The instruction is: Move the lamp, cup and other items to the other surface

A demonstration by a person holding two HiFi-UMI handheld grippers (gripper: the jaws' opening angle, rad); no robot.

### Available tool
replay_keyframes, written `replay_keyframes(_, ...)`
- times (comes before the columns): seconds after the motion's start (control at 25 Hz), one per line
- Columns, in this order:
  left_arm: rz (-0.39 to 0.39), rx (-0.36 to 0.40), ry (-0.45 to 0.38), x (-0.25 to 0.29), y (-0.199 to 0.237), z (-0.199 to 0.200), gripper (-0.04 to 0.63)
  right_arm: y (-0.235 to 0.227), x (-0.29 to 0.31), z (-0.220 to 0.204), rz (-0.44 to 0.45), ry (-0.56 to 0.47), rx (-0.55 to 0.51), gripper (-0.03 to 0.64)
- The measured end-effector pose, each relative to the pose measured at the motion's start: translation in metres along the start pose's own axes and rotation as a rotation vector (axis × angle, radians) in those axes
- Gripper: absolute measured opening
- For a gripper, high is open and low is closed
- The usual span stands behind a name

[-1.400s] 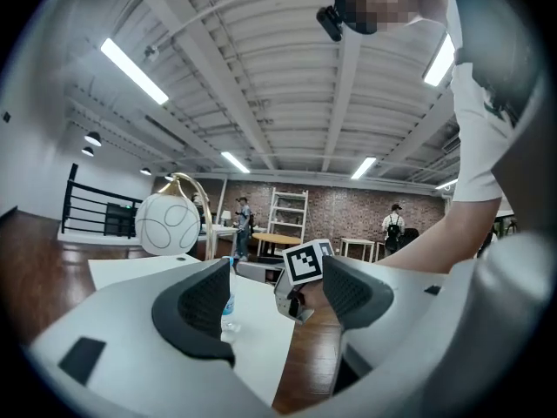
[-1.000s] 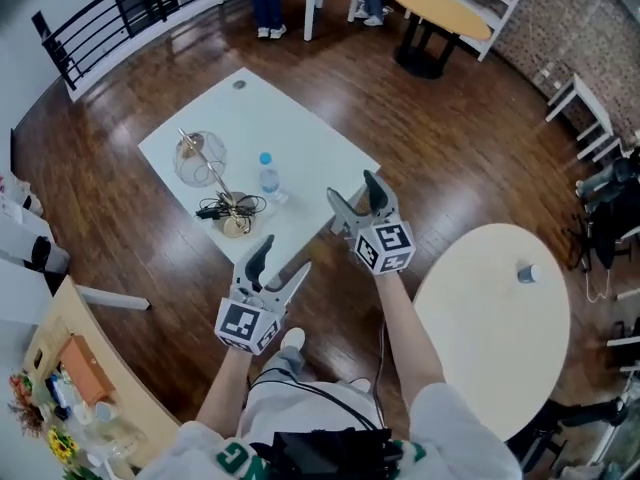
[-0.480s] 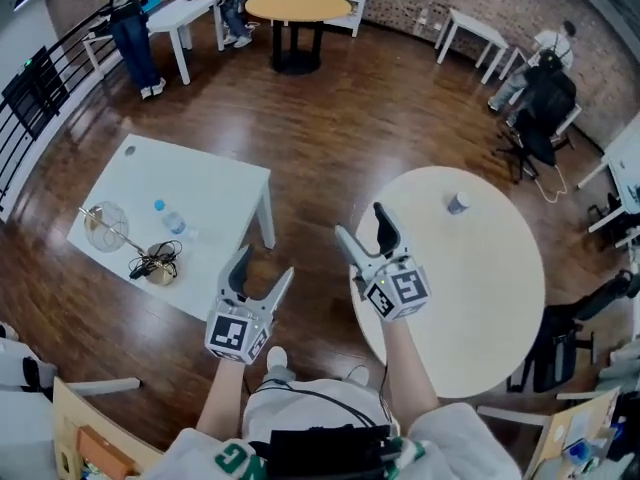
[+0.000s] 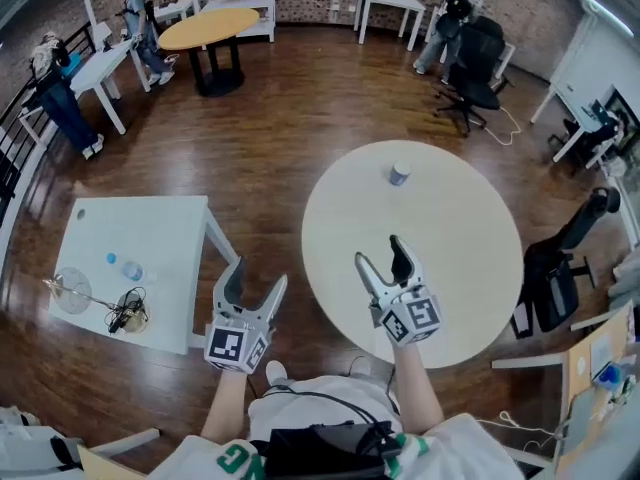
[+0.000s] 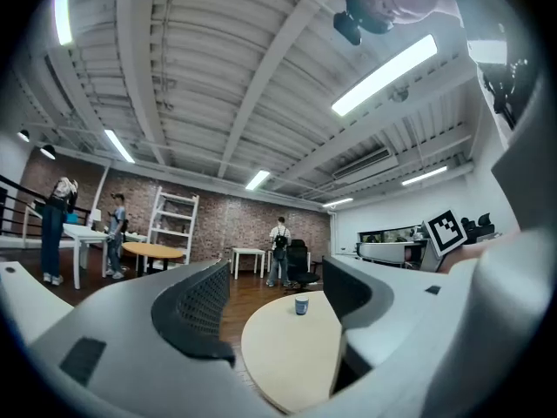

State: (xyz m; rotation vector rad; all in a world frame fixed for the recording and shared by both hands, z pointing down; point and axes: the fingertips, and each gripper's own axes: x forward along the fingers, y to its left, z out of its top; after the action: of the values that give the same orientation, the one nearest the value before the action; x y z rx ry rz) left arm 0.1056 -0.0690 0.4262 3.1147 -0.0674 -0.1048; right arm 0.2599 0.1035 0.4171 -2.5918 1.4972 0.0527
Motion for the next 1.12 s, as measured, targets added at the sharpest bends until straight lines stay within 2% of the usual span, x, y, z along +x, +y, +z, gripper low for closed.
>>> replay_keyframes(0.24,-0.092,0.003,0.002,0.026,-0.04,-0.006,0.333,-0.037,-0.059,0.002,-0.108,-0.006,0.021,0.36)
replay_keyframes(0.4,-0.141,0.004,0.0,0.039,-0.062,-0.005,0.333,-0.05,-0.082,0.006,-0.144,-0.015,0.03,0.36)
replay_keyframes(0.88,-0.223,0.002,0.028,0.059,-0.096,-0.013,0.333,-0.076,-0.098,-0.011,-0.203,0.002,0.076,0.36)
replay_keyframes(1.12,-0.258,-0.012,0.054,0.077,-0.105,-0.024,0.333,-0.105,-0.106,-0.018,-0.258,0.011,0.088,0.36)
